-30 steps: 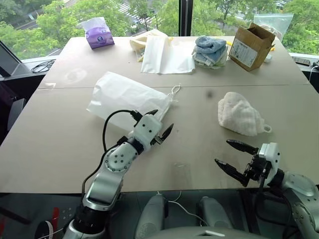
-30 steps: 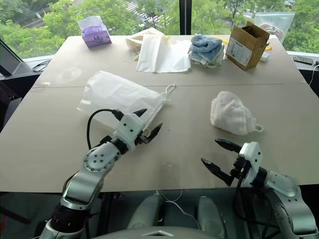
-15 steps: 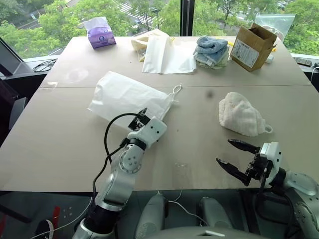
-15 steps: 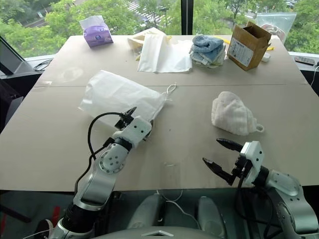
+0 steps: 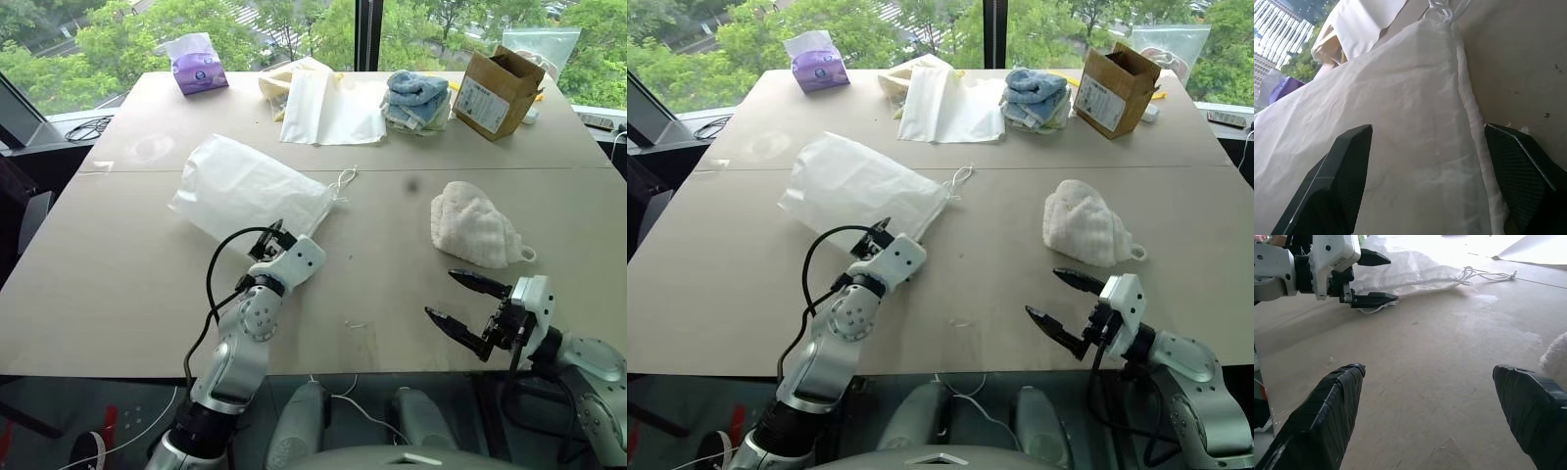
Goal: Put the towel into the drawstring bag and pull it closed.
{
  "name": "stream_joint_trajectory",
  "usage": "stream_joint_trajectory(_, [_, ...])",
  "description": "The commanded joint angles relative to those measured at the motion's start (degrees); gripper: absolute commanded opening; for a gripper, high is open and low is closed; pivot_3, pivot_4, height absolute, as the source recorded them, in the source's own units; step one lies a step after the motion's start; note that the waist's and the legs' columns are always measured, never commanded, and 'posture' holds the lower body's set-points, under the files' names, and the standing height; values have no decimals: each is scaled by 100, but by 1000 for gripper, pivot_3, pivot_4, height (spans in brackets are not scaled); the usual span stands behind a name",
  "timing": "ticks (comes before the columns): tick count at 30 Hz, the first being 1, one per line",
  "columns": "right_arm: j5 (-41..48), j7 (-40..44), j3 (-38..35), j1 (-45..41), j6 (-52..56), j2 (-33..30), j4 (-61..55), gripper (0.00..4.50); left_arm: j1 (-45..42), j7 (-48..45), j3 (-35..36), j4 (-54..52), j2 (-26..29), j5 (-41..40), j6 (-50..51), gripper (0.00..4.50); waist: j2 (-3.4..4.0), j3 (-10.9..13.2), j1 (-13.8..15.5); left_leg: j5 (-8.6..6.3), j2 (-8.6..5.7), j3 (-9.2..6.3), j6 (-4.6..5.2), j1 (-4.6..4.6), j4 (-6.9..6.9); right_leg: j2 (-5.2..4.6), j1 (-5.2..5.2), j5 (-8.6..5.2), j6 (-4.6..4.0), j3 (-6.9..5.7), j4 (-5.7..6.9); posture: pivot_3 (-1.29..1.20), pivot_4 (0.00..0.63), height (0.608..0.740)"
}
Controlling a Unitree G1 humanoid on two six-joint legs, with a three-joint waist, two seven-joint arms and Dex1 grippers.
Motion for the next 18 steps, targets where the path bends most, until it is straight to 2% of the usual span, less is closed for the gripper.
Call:
stream_joint_trajectory(1, [25, -16, -100, -26, -81, -3, -202, 4476, 31, -21, 62, -184, -32, 47, -43, 3768, 0, 0, 1, 0, 0, 0, 0, 0, 0, 0, 0, 0, 0, 0, 0, 0, 150, 740])
stream_joint_trajectory(10, [1, -47, -106, -29, -111, 15, -191, 4476, -38, 375, 346, -3, -130, 324, 89, 3768, 0, 0, -1, 0, 0, 0, 0, 0, 0, 0, 0, 0, 0, -1, 1, 0, 150, 740])
stream_joint_trajectory(13, [8, -46, -115, -22, -113, 13, -201, 4500, -21, 434, 396, -2, -158, 361, 60, 2792, 0, 0, 1, 0, 0, -1, 0, 0, 0, 0, 0, 0, 0, -1, 0, 0, 150, 740])
stream_joint_trajectory(18, [20, -42, -121, -48, -130, 23, -195, 4500, -31, 490, 447, 12, -190, 367, 47, 483, 0, 0, -1, 0, 0, -1, 0, 0, 0, 0, 0, 0, 0, -2, 1, 0, 150, 740])
